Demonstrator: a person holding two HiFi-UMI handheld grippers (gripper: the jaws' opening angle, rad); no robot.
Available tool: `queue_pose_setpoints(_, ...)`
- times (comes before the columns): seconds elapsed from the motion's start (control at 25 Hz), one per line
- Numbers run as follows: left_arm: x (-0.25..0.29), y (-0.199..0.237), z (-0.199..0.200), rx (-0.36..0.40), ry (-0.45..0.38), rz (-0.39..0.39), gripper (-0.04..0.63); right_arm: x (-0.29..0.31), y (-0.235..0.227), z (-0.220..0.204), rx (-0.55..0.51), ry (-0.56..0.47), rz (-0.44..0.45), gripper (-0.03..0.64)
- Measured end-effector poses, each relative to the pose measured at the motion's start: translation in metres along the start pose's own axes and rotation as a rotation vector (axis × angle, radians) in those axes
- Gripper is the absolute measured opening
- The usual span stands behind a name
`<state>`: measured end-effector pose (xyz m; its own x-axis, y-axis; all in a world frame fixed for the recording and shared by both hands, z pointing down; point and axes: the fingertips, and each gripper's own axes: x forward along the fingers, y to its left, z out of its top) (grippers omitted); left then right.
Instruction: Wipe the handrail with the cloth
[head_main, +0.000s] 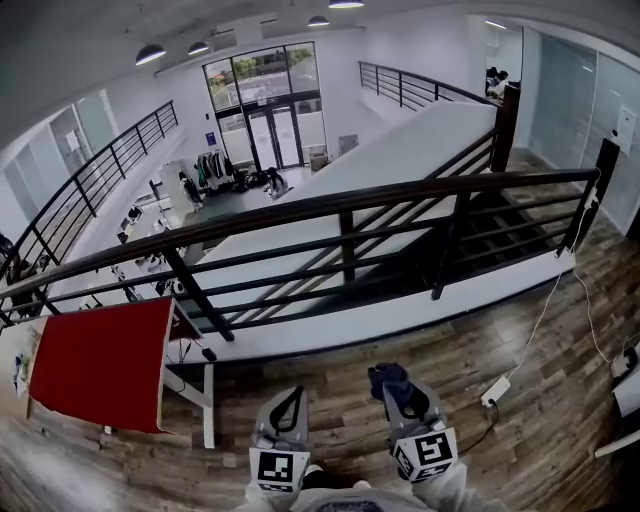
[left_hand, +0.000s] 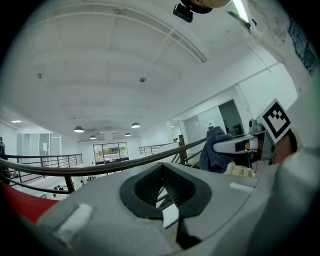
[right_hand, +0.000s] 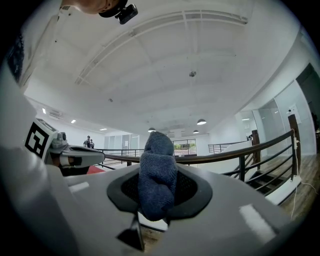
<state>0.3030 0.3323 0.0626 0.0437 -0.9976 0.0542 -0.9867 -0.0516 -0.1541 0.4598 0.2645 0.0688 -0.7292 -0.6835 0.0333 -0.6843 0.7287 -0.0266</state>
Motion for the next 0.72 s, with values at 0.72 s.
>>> queue_pose_setpoints(0.72,0.095,0.139,-0.043,-0.051,0.017,-0.004,0.0,0.157,0.016,-0.016,-0.027,0.081,-0.018,0.1)
